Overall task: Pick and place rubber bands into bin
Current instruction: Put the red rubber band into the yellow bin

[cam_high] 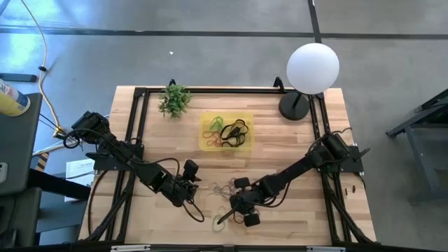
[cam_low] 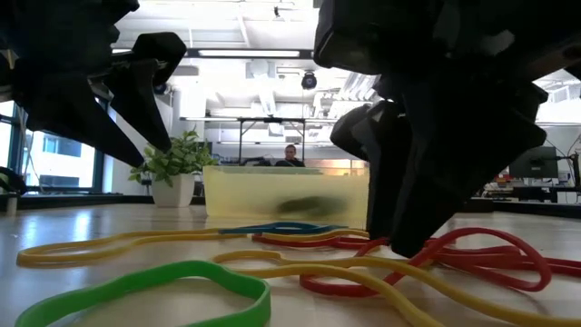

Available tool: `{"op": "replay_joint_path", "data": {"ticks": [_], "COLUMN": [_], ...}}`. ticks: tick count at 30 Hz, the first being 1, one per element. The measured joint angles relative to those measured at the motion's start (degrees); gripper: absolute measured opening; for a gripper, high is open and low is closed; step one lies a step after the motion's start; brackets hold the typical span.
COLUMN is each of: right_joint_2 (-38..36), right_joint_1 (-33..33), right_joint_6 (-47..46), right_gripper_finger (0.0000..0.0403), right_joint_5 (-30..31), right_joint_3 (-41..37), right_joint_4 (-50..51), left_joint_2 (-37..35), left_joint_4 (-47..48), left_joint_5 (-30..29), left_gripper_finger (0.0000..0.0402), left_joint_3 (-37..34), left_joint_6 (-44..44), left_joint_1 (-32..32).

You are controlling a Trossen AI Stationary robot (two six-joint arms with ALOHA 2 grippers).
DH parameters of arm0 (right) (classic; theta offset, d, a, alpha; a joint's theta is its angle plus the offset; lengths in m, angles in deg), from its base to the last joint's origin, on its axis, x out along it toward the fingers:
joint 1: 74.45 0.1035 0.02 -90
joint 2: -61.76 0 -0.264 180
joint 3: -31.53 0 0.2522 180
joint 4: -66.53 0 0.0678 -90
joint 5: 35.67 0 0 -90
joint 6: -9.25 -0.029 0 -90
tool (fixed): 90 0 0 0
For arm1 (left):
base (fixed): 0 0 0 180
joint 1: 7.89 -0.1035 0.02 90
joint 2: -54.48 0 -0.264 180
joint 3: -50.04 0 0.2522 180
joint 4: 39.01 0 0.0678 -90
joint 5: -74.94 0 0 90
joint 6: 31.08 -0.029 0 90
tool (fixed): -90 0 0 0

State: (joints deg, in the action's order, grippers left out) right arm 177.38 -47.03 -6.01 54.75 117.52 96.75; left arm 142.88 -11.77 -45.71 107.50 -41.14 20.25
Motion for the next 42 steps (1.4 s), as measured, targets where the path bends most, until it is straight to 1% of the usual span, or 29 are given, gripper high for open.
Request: {"op": "replay_joint_path", "data": {"ticks": [8, 10, 19, 22, 28, 32, 42], "right_joint_2": [0.00, 0.00, -0.02, -0.73, -4.96, -8.63, -17.21], "right_joint_1": [0.00, 0.02, 0.02, 0.02, 0.02, 0.00, 0.01], "right_joint_6": [0.25, 0.26, 0.89, 0.96, 1.90, 3.79, 11.50], "right_gripper_finger": [0.0018, 0.0005, 0.0004, 0.0002, 0.0001, 0.0001, 0.0001], "right_joint_5": [-2.06, -2.22, -0.56, 0.51, 4.23, 6.72, 13.90], "right_joint_3": [0.00, 0.00, 0.00, 0.00, 0.02, 0.04, 0.04], "right_joint_4": [0.10, 0.16, 0.52, 2.15, 5.37, 5.22, 4.96], "left_joint_2": [0.00, 0.00, 0.00, 0.00, 0.00, 0.00, 0.00], "left_joint_4": [0.00, 0.00, 0.02, 0.04, 0.07, 0.07, 0.07], "left_joint_5": [0.00, 0.00, -0.01, 0.00, -0.02, -0.02, -0.02], "left_gripper_finger": [0.0122, 0.0122, 0.0122, 0.0122, 0.0122, 0.0122, 0.0122], "left_joint_3": [0.00, 0.00, 0.00, 0.00, 0.00, 0.00, 0.00], "left_joint_6": [0.02, 0.02, 0.04, 0.04, 0.00, 0.00, -0.15], "left_joint_1": [0.00, 0.00, 0.00, 0.00, 0.00, 0.00, 0.00]}}
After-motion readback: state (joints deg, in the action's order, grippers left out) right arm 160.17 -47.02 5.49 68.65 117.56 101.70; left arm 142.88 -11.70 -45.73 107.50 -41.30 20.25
